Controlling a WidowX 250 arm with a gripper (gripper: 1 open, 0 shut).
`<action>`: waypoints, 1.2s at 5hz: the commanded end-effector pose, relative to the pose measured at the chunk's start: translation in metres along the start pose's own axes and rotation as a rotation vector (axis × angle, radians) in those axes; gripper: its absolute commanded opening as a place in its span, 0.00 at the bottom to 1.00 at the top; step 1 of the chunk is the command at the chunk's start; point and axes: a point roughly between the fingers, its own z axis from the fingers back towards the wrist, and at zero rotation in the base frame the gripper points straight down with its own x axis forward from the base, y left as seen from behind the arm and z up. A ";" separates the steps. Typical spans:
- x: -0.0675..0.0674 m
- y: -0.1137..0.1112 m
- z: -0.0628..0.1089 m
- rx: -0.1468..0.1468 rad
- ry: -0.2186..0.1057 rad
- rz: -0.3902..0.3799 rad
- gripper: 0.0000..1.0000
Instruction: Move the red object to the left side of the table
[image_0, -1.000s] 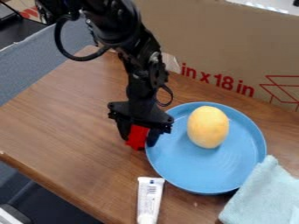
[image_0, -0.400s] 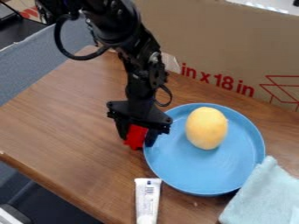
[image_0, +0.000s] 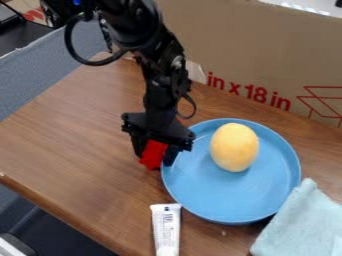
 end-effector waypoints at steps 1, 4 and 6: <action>-0.025 0.026 -0.045 0.019 0.065 0.033 0.00; -0.024 0.037 -0.053 0.038 0.084 0.053 0.00; -0.025 0.039 -0.055 0.036 0.090 0.083 0.00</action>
